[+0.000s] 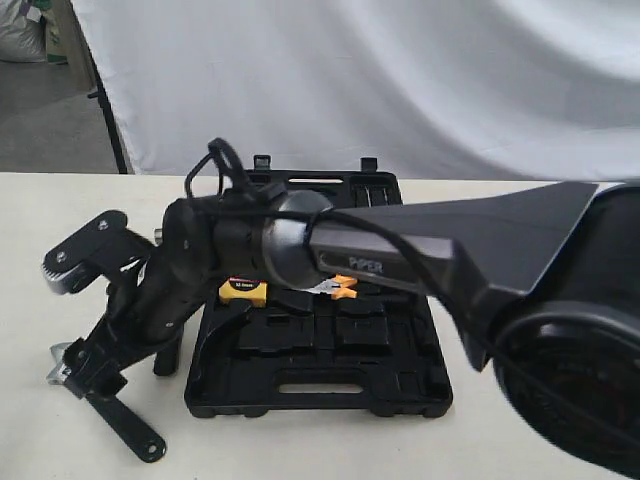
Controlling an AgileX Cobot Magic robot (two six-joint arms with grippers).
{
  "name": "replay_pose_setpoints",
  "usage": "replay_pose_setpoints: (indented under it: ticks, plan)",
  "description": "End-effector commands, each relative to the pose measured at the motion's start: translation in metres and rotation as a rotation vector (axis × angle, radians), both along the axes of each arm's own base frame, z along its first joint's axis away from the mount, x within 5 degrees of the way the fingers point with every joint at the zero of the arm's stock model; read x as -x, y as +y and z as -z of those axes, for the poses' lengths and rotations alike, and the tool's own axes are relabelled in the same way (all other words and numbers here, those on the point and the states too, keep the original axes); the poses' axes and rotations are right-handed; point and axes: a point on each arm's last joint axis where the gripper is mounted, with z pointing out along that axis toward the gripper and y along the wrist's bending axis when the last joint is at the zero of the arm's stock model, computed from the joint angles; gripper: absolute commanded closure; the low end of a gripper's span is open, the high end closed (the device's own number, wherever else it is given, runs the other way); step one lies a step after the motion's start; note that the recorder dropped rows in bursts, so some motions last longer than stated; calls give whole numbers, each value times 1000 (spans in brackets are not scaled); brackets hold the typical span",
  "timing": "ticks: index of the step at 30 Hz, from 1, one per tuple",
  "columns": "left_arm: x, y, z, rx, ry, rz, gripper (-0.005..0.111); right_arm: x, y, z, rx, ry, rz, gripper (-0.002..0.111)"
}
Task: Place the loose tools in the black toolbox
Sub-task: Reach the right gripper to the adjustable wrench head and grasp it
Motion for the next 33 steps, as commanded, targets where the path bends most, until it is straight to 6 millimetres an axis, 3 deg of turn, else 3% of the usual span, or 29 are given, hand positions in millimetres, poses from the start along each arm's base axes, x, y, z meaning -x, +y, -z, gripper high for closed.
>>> replay_pose_setpoints:
  ticks: [1,15,28,30,33]
  plan:
    - [1,1,-2,-2,-13,-26,106,7,14,19,-25,-57,-36,21]
    - [1,1,-2,-2,-13,-26,106,0,50,55,-67,-87,-48,21]
    - [1,1,-2,-2,-13,-26,106,-3,57,70,-51,-68,-60,21]
    - [1,1,-2,-2,-13,-26,106,-2,57,71,-38,-58,-66,25]
    - [1,1,-2,-2,-13,-26,106,-1,56,71,-33,-54,-68,47]
